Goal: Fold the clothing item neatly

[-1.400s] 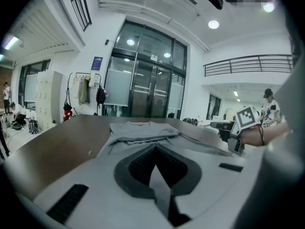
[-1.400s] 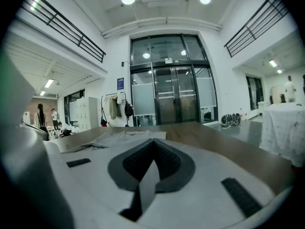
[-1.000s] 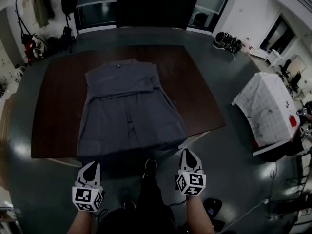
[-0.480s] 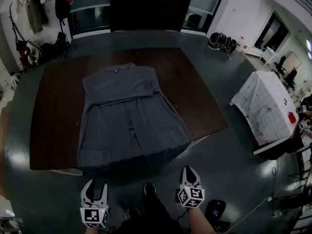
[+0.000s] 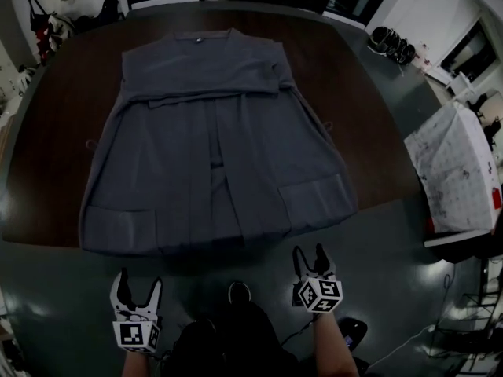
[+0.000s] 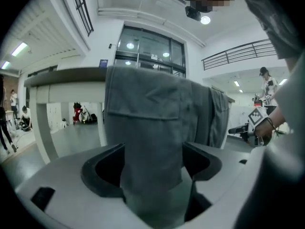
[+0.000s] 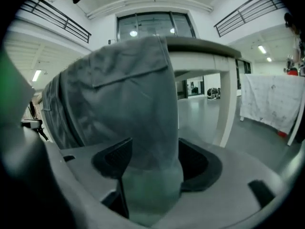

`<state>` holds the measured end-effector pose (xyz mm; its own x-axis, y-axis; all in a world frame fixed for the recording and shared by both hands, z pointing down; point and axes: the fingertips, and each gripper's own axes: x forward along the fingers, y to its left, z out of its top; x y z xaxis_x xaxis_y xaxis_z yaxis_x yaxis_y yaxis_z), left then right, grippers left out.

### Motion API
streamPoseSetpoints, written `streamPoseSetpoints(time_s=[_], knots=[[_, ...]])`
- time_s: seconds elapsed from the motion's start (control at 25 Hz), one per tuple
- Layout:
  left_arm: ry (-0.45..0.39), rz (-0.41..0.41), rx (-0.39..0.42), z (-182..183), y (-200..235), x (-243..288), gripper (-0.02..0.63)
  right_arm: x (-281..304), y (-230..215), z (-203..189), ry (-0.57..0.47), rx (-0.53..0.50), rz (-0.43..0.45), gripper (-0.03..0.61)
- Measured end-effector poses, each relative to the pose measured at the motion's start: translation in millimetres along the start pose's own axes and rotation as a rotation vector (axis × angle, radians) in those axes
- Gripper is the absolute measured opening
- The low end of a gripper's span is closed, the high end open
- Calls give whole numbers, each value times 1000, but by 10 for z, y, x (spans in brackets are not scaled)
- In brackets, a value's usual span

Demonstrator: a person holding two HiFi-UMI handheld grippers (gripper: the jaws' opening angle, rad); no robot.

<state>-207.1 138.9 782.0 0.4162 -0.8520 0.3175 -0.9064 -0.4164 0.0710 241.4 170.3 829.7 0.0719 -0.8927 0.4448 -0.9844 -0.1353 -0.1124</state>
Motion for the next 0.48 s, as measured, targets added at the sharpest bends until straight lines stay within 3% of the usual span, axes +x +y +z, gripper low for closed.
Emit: streamPoseSetpoints(time_s=[0.24,0.48], knots=[[68,-5,-32,-1106,162,431,440,685,-148,-807,98,-87,117,305],[67,22,-88,-1772,561,792,468,1209,-313,-1199,88,-134,117,336]])
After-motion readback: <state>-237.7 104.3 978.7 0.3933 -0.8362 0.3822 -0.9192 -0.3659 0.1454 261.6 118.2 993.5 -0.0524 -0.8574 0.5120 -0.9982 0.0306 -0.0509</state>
